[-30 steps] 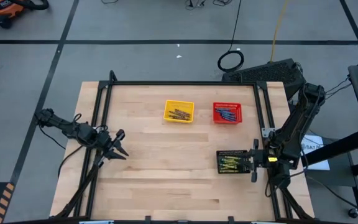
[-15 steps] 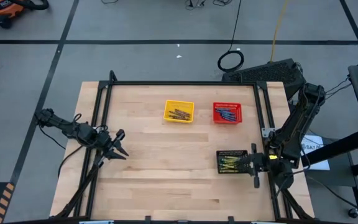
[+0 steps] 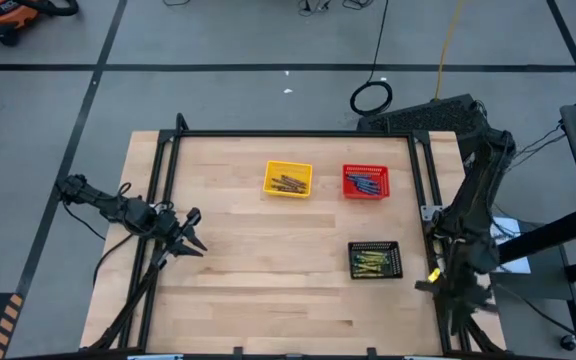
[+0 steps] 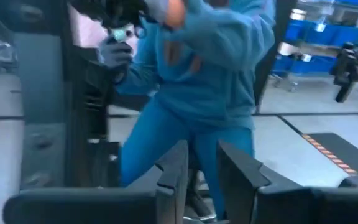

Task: Sort crayons
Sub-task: Return to Home Position

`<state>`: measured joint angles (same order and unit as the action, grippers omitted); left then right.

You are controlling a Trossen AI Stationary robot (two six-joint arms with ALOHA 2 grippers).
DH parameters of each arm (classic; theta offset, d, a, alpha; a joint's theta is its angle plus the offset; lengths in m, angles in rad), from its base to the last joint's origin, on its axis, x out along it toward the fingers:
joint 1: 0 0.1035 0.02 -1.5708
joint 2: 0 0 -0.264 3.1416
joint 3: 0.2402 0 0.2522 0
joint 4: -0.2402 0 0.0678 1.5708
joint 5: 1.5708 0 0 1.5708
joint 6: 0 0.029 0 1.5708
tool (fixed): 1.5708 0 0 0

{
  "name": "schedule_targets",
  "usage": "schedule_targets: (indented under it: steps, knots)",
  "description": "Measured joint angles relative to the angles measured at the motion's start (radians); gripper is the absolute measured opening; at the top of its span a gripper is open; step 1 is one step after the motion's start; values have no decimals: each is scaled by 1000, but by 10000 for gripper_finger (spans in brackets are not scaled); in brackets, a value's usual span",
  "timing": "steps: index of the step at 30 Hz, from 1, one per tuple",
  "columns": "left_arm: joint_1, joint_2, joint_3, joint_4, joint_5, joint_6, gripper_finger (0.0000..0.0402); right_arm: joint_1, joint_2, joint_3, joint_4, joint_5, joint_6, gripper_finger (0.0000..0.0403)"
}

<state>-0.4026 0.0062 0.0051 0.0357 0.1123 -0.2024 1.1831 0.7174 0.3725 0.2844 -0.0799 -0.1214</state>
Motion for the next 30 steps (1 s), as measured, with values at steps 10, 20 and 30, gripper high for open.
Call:
schedule_targets:
  steps: [10,20,30]
  knots:
    - [0,0,0,0,0,0,75,-6,-351,-258,47,184,68,70]
    - [0,0,0,-3,0,0,75,-14,-563,-352,-54,52,-11,70]
    - [0,0,0,0,1,0,75,-54,-715,-354,-256,58,61,70]
